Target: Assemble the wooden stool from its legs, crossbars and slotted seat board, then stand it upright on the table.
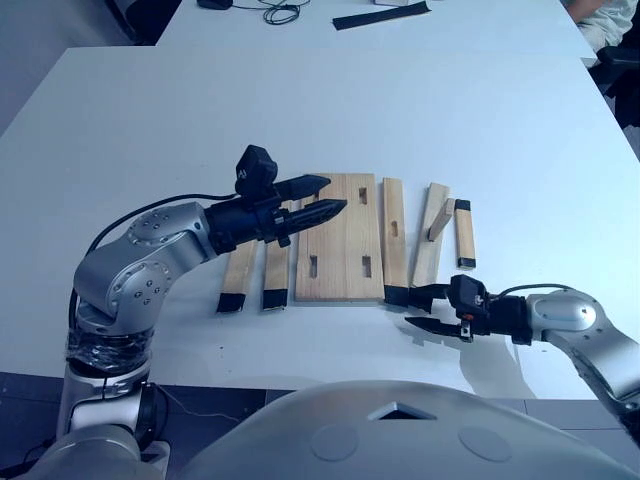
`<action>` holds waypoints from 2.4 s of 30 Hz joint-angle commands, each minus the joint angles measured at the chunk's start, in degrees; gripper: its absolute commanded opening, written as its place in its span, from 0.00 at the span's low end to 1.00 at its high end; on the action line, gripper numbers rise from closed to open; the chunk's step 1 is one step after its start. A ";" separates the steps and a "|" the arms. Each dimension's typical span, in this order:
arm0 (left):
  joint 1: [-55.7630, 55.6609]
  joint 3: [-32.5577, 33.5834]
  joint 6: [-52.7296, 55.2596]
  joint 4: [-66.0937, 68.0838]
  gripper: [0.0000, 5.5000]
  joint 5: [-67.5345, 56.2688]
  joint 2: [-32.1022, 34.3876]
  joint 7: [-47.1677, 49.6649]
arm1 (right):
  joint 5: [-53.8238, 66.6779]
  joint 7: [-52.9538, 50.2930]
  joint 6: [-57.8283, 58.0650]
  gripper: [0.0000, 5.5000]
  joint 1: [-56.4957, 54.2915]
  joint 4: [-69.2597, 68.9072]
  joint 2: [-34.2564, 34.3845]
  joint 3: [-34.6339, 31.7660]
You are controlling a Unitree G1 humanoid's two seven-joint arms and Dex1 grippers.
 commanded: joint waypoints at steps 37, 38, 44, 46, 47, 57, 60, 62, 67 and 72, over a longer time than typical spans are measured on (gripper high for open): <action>5.89 2.35 -1.29 -4.55 0.49 0.07 -0.70 5.01 | -6.42 -31.01 34.08 0.64 5.80 -20.37 11.63 -9.15; 5.83 2.31 -1.24 -4.50 0.49 0.03 -0.63 4.91 | -6.61 -31.33 34.12 0.64 5.74 -20.20 12.04 -8.82; 5.23 2.07 -0.83 -4.30 0.49 -0.17 -0.44 4.73 | -7.64 -32.65 33.19 0.64 5.46 -16.59 15.08 -6.55; 5.04 2.16 -0.67 -4.21 0.49 -0.30 -0.33 4.69 | -8.15 -32.66 31.84 0.64 5.97 -13.60 15.71 -5.78; 5.01 2.24 -0.63 -4.16 0.49 -0.34 -0.27 4.68 | -7.92 -32.40 31.36 0.64 6.26 -12.09 16.21 -5.69; 4.01 2.22 -0.31 -3.31 0.49 -0.18 -0.10 4.45 | -8.10 -33.05 25.86 0.51 8.48 -5.08 18.77 -7.13; 3.60 2.17 -0.50 -2.76 0.49 0.16 -0.31 4.66 | -8.66 -34.35 25.59 0.44 7.40 -4.42 19.92 -8.05; 3.13 2.21 -0.59 -2.34 0.49 0.30 -0.39 4.71 | -9.09 -35.64 25.51 0.40 6.27 -4.09 20.73 -8.65; 2.57 2.38 -1.00 -1.47 0.49 0.65 -0.35 4.58 | -8.94 -37.77 25.99 0.38 3.38 -3.97 22.56 -9.81; 1.75 2.65 -2.17 0.55 0.49 1.81 -0.46 4.50 | -5.09 -37.53 26.47 0.38 -1.57 -6.71 25.75 -12.00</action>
